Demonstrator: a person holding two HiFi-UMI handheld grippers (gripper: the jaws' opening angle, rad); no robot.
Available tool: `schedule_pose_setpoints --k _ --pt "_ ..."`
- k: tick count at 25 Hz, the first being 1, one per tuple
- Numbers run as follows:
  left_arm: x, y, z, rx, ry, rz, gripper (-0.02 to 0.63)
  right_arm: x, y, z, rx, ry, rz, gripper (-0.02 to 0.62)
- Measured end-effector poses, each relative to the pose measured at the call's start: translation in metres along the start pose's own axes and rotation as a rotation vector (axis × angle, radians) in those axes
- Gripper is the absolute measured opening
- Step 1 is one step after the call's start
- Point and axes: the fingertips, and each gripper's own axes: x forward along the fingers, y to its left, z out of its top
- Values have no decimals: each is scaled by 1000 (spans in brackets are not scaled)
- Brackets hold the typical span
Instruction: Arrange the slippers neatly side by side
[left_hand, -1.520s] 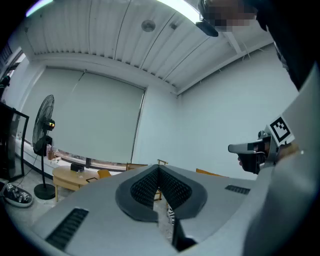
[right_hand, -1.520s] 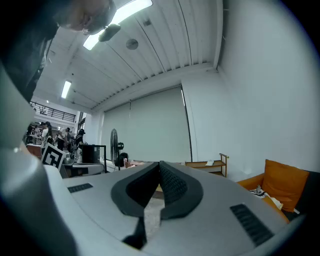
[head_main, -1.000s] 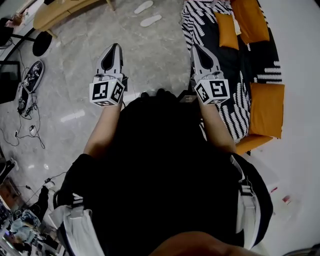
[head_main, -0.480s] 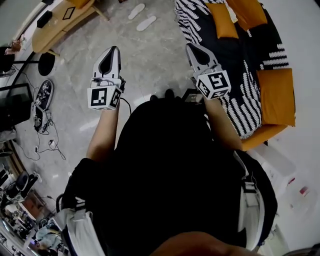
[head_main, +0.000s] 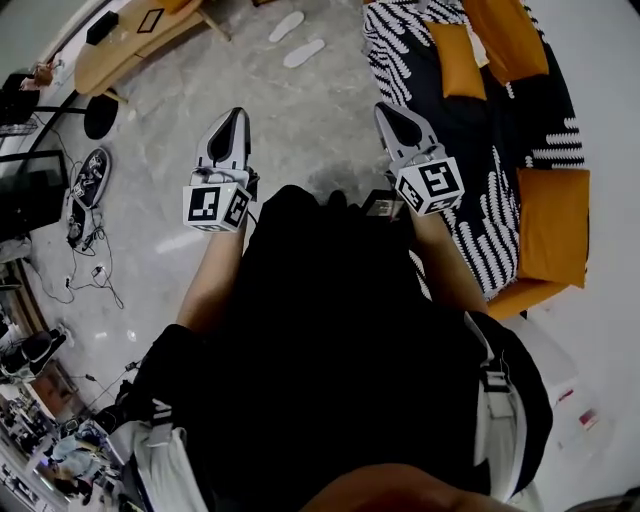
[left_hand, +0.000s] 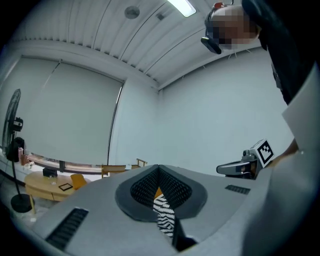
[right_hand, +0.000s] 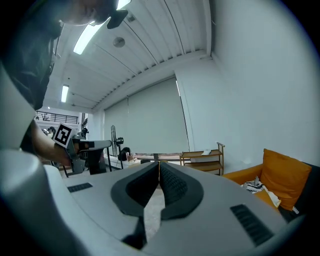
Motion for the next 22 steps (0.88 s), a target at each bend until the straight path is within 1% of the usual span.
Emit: schedule_pose_setpoints --k 5,8,14,18,22 --pt "-2 13 -10 -19 25 26 14 20 -5 8 5 -51 6 32" --pt "9 24 -15 -28 31 38 14 34 -9 10 0 -67 21 32" --pt "48 46 -20 -18 4 11 14 76 -27 7 -3 -24 15 32" --pt "87 76 -25 -82 -1 14 14 117 -47 14 -18 2 19 32" --pt "133 105 -15 -105 -38 15 14 171 -67 27 -64 29 52 32"
